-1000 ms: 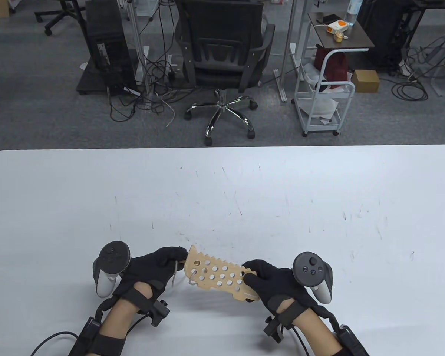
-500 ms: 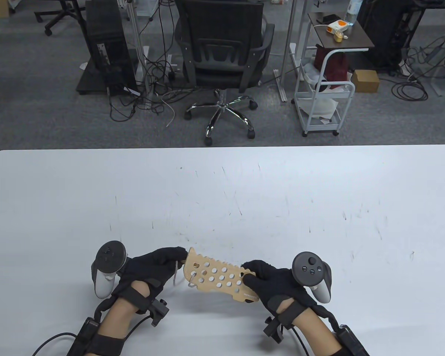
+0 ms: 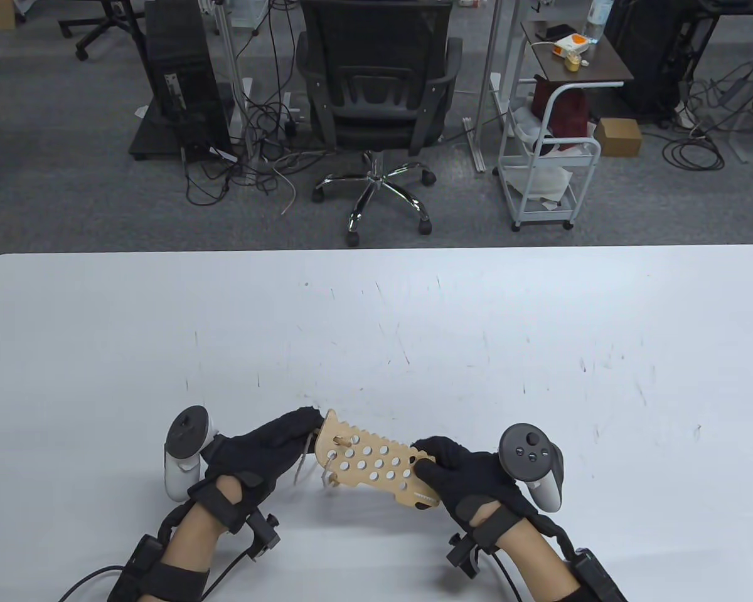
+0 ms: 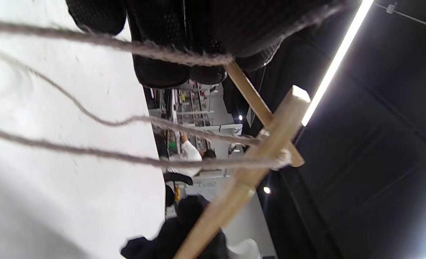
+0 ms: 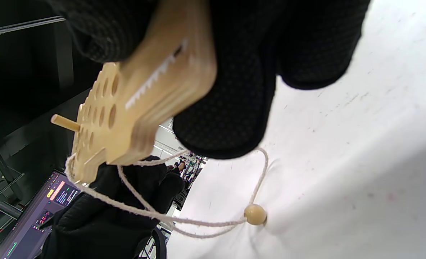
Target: Thread rope through all holes on crocodile lacing toy
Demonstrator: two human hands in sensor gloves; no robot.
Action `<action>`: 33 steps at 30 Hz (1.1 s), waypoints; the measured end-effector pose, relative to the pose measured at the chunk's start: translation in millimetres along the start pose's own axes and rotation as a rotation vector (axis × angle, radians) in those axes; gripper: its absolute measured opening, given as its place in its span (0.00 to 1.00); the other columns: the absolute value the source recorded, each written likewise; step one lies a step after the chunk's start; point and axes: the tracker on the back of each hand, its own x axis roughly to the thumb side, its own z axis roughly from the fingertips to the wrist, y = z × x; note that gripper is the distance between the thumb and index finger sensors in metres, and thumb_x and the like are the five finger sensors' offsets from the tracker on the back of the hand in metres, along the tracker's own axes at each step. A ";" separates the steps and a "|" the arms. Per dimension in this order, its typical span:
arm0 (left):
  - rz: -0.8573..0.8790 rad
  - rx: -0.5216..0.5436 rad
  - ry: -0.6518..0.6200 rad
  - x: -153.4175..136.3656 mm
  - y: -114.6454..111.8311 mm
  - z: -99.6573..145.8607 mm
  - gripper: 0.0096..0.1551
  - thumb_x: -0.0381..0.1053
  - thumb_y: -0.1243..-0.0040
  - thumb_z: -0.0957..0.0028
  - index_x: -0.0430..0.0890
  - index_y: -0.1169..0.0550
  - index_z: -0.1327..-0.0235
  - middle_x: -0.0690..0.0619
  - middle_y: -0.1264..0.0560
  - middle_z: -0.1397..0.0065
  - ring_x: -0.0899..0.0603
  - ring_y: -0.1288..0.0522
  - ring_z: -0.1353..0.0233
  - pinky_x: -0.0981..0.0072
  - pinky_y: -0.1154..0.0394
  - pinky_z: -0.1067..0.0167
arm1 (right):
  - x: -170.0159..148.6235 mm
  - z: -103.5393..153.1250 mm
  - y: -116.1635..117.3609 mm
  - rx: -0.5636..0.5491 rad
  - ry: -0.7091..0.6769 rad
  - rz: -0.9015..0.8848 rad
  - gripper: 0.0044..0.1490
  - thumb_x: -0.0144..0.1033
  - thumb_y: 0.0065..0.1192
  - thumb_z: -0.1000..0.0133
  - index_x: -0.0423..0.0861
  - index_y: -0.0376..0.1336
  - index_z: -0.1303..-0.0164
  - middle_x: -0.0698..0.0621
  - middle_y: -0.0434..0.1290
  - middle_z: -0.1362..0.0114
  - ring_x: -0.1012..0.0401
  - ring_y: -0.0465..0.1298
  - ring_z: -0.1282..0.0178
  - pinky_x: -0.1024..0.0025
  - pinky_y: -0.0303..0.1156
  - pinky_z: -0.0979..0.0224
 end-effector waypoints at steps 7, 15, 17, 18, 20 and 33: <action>0.024 -0.024 -0.033 -0.1 -5.9 -0.4 0.35 0.64 0.40 0.49 0.61 0.29 0.25 0.57 0.24 0.24 0.41 0.23 0.28 0.43 0.34 0.26 | 0.7 -0.5 2.0 0.009 0.000 0.012 0.29 0.45 0.61 0.50 0.45 0.66 0.41 0.52 0.81 0.52 0.58 0.88 0.64 0.54 0.78 0.47; 0.061 -0.073 -0.036 1.7 -16.8 -0.7 0.38 0.66 0.41 0.49 0.61 0.33 0.23 0.55 0.22 0.26 0.40 0.23 0.28 0.42 0.34 0.26 | 0.9 -1.1 6.2 0.007 0.004 0.055 0.29 0.45 0.62 0.49 0.45 0.66 0.41 0.52 0.81 0.52 0.58 0.88 0.64 0.54 0.78 0.47; 0.059 -0.071 -0.039 2.2 -17.8 -0.6 0.39 0.66 0.41 0.50 0.61 0.34 0.23 0.55 0.22 0.26 0.39 0.23 0.28 0.42 0.34 0.26 | 0.8 -0.9 6.7 -0.001 0.004 0.060 0.29 0.45 0.62 0.49 0.45 0.66 0.41 0.52 0.81 0.52 0.58 0.88 0.63 0.55 0.78 0.47; 0.052 -0.067 -0.041 2.4 -17.4 -0.6 0.39 0.66 0.41 0.50 0.61 0.34 0.23 0.55 0.22 0.26 0.39 0.23 0.28 0.42 0.34 0.26 | 0.8 -0.8 6.9 -0.004 0.002 0.064 0.29 0.45 0.62 0.49 0.45 0.66 0.41 0.52 0.81 0.52 0.57 0.88 0.63 0.54 0.78 0.47; 0.034 -0.061 -0.050 2.3 -17.0 -0.6 0.39 0.67 0.41 0.50 0.62 0.34 0.23 0.56 0.22 0.26 0.40 0.23 0.28 0.42 0.34 0.26 | 2.4 -0.6 7.4 -0.013 -0.006 0.079 0.29 0.45 0.62 0.49 0.45 0.66 0.41 0.52 0.81 0.52 0.57 0.88 0.63 0.54 0.78 0.46; -0.058 -0.023 -0.093 8.5 -18.9 1.2 0.41 0.67 0.39 0.51 0.67 0.38 0.22 0.59 0.26 0.22 0.38 0.28 0.24 0.40 0.36 0.25 | 8.8 2.6 6.0 -0.084 -0.073 0.145 0.28 0.45 0.64 0.50 0.49 0.66 0.41 0.52 0.81 0.49 0.55 0.88 0.58 0.53 0.76 0.44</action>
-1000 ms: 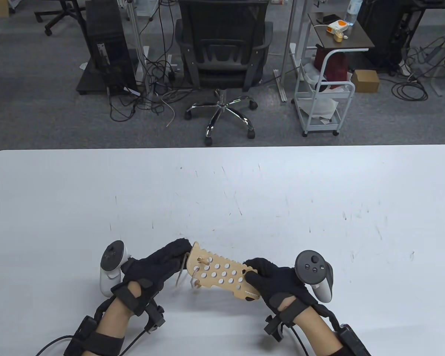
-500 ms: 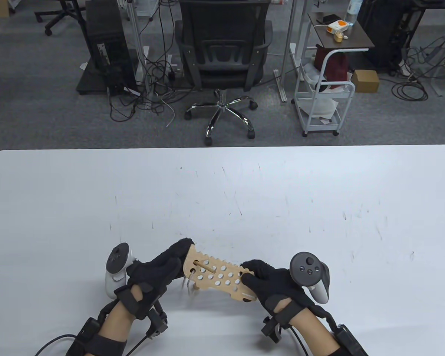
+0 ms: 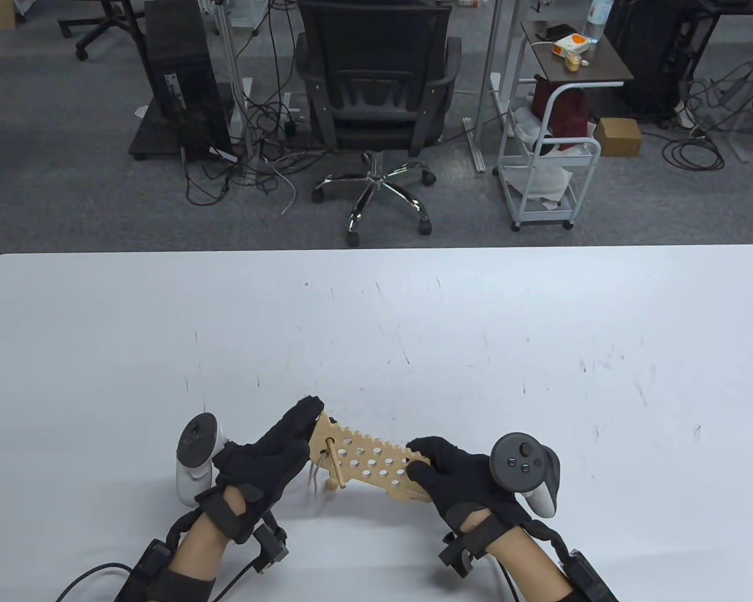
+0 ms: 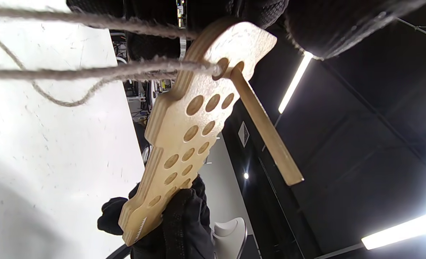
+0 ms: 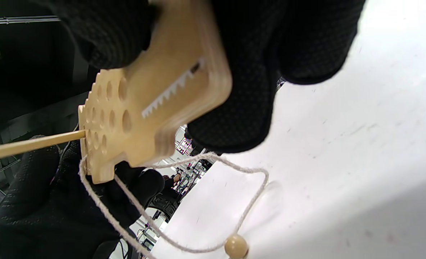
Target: Thread rope through all holes on crocodile lacing toy
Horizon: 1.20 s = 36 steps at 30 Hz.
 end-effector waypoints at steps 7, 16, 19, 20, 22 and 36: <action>-0.016 0.023 0.007 0.4 1.3 1.0 0.41 0.66 0.39 0.51 0.67 0.38 0.22 0.59 0.26 0.22 0.38 0.29 0.24 0.40 0.37 0.25 | -1.3 0.7 -1.9 -0.031 -0.002 0.005 0.27 0.45 0.66 0.50 0.51 0.67 0.41 0.53 0.81 0.48 0.54 0.87 0.56 0.52 0.76 0.43; -0.077 0.088 0.012 3.2 6.3 4.2 0.42 0.68 0.40 0.50 0.65 0.39 0.21 0.54 0.32 0.19 0.37 0.33 0.22 0.39 0.40 0.24 | -2.4 1.3 -4.5 -0.053 0.009 0.007 0.27 0.45 0.66 0.50 0.51 0.66 0.41 0.53 0.81 0.48 0.55 0.88 0.56 0.53 0.76 0.43; -0.174 0.160 0.005 8.5 10.8 7.4 0.43 0.69 0.40 0.51 0.64 0.38 0.21 0.52 0.32 0.22 0.38 0.34 0.23 0.39 0.41 0.24 | -4.1 1.5 -6.7 -0.071 0.023 0.001 0.27 0.46 0.66 0.49 0.50 0.66 0.41 0.53 0.82 0.49 0.56 0.88 0.57 0.54 0.77 0.44; -0.217 0.187 0.000 11.1 12.5 8.7 0.41 0.69 0.40 0.51 0.64 0.36 0.22 0.52 0.32 0.24 0.38 0.33 0.24 0.40 0.41 0.24 | -4.7 1.6 -7.3 -0.076 0.027 -0.002 0.27 0.46 0.66 0.49 0.49 0.66 0.41 0.53 0.82 0.49 0.56 0.88 0.57 0.54 0.77 0.44; -0.300 0.235 -0.005 15.5 14.9 10.8 0.39 0.71 0.39 0.52 0.62 0.31 0.26 0.54 0.27 0.30 0.40 0.28 0.30 0.41 0.38 0.25 | -5.3 1.8 -8.4 -0.088 0.035 0.001 0.27 0.46 0.66 0.49 0.49 0.67 0.41 0.53 0.82 0.49 0.56 0.89 0.58 0.54 0.78 0.45; -0.483 0.229 0.050 18.1 7.9 8.5 0.31 0.69 0.33 0.56 0.51 0.11 0.49 0.53 0.12 0.56 0.43 0.15 0.54 0.45 0.26 0.37 | -6.1 3.2 -11.6 -0.137 0.057 -0.018 0.28 0.46 0.67 0.49 0.46 0.68 0.42 0.52 0.84 0.51 0.57 0.90 0.61 0.57 0.80 0.48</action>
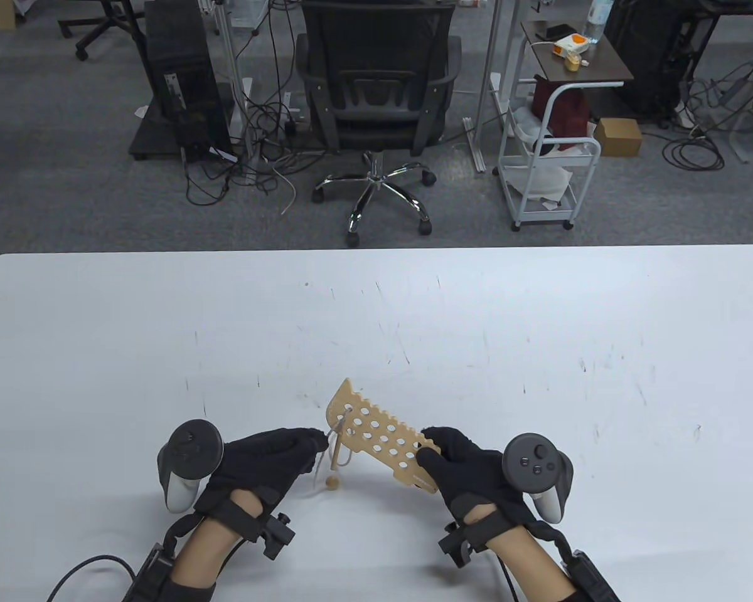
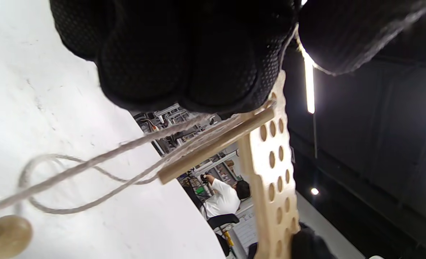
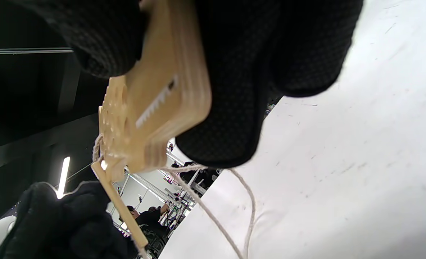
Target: Thread rope through all holes on crocodile lacing toy
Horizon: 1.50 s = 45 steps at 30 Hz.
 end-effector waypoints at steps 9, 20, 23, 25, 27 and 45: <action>-0.110 -0.054 0.026 -0.4 -9.2 -1.9 0.32 0.68 0.30 0.58 0.56 0.14 0.43 0.54 0.15 0.50 0.43 0.18 0.49 0.44 0.29 0.33 | 1.3 0.8 4.5 0.034 -0.016 -0.029 0.28 0.46 0.67 0.49 0.46 0.67 0.42 0.52 0.84 0.51 0.57 0.90 0.62 0.57 0.80 0.51; -0.162 -0.095 0.034 0.6 -17.1 -2.9 0.28 0.66 0.25 0.60 0.60 0.15 0.45 0.55 0.19 0.44 0.43 0.21 0.43 0.43 0.32 0.30 | 3.2 1.7 10.3 0.068 -0.031 -0.033 0.28 0.46 0.67 0.49 0.46 0.67 0.42 0.52 0.84 0.51 0.57 0.90 0.63 0.61 0.81 0.56; -0.155 -0.106 0.026 0.5 -17.8 -3.1 0.26 0.63 0.26 0.59 0.62 0.15 0.46 0.55 0.21 0.42 0.43 0.23 0.41 0.42 0.34 0.29 | 3.4 1.9 10.6 0.068 -0.031 -0.033 0.28 0.46 0.67 0.49 0.46 0.67 0.42 0.52 0.84 0.51 0.57 0.90 0.63 0.61 0.81 0.57; -0.148 -0.099 0.029 0.4 -16.6 -2.8 0.26 0.62 0.27 0.58 0.61 0.15 0.46 0.54 0.21 0.41 0.42 0.24 0.40 0.42 0.35 0.28 | 3.1 1.6 9.6 0.064 -0.028 -0.031 0.28 0.46 0.66 0.49 0.46 0.67 0.41 0.52 0.84 0.51 0.57 0.90 0.62 0.61 0.81 0.57; -0.144 -0.091 0.032 0.1 -15.6 -2.7 0.26 0.62 0.28 0.58 0.60 0.15 0.45 0.54 0.21 0.40 0.42 0.23 0.40 0.42 0.35 0.28 | 2.6 1.5 8.4 0.056 -0.023 -0.029 0.28 0.46 0.66 0.49 0.46 0.67 0.41 0.52 0.84 0.51 0.57 0.90 0.62 0.61 0.82 0.57; -0.075 0.106 0.015 1.0 7.3 2.8 0.26 0.57 0.32 0.55 0.55 0.17 0.42 0.53 0.18 0.38 0.42 0.19 0.38 0.43 0.30 0.30 | -7.5 -2.4 -3.2 0.005 0.042 0.019 0.28 0.46 0.66 0.48 0.46 0.67 0.41 0.52 0.83 0.50 0.57 0.90 0.61 0.62 0.83 0.57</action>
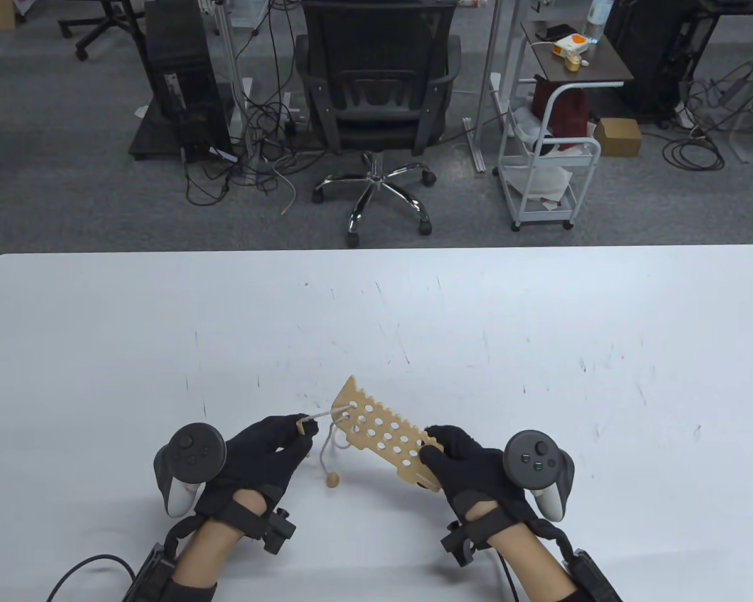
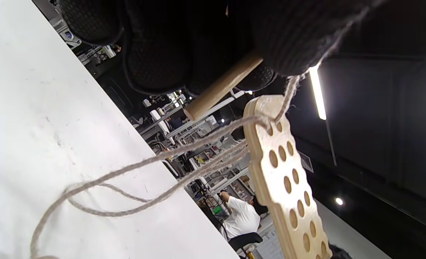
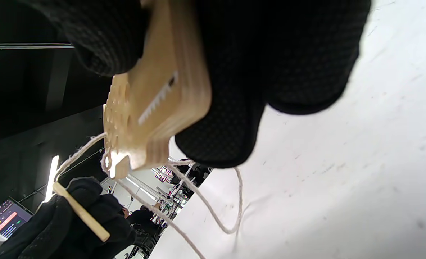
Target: Thread rope through all holes on crocodile lacing toy
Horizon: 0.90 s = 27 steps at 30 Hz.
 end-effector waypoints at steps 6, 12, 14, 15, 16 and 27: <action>0.027 0.048 -0.004 0.7 10.0 1.5 0.26 0.57 0.33 0.54 0.55 0.17 0.42 0.54 0.18 0.39 0.43 0.19 0.39 0.43 0.31 0.30 | -3.8 -1.8 -4.8 -0.023 0.017 0.009 0.28 0.46 0.66 0.48 0.46 0.67 0.41 0.52 0.83 0.50 0.57 0.90 0.61 0.62 0.83 0.56; 0.060 0.092 -0.004 1.0 19.8 3.0 0.27 0.56 0.35 0.54 0.54 0.19 0.39 0.54 0.17 0.42 0.44 0.19 0.41 0.43 0.30 0.30 | -7.1 -3.6 -7.9 -0.036 0.031 0.026 0.28 0.46 0.66 0.48 0.46 0.67 0.41 0.52 0.83 0.50 0.57 0.90 0.61 0.61 0.83 0.56; 0.066 0.107 -0.006 1.3 22.6 3.5 0.28 0.55 0.35 0.54 0.54 0.21 0.38 0.54 0.17 0.42 0.44 0.19 0.41 0.43 0.30 0.30 | -8.5 -4.2 -8.6 -0.038 0.038 0.027 0.28 0.46 0.66 0.48 0.46 0.67 0.41 0.52 0.83 0.50 0.57 0.90 0.60 0.61 0.83 0.56; 0.070 0.112 -0.007 1.6 24.1 3.7 0.29 0.54 0.35 0.54 0.54 0.22 0.36 0.54 0.18 0.42 0.44 0.19 0.41 0.43 0.30 0.30 | -9.0 -4.5 -9.0 -0.039 0.040 0.029 0.28 0.46 0.66 0.48 0.46 0.67 0.41 0.52 0.83 0.50 0.57 0.90 0.60 0.61 0.83 0.56; 0.073 0.119 -0.009 1.8 25.9 4.0 0.31 0.54 0.35 0.54 0.54 0.23 0.35 0.55 0.17 0.42 0.44 0.19 0.41 0.43 0.30 0.30 | -9.8 -5.0 -9.7 -0.044 0.043 0.031 0.28 0.46 0.66 0.48 0.46 0.67 0.41 0.52 0.83 0.50 0.57 0.90 0.61 0.61 0.83 0.56; 0.118 0.218 -0.034 2.1 43.8 8.4 0.39 0.51 0.35 0.53 0.61 0.34 0.25 0.56 0.18 0.41 0.43 0.19 0.40 0.43 0.31 0.30 | -18.6 -9.5 -16.4 -0.065 0.084 0.044 0.28 0.46 0.66 0.48 0.46 0.67 0.41 0.52 0.83 0.50 0.57 0.90 0.60 0.61 0.83 0.55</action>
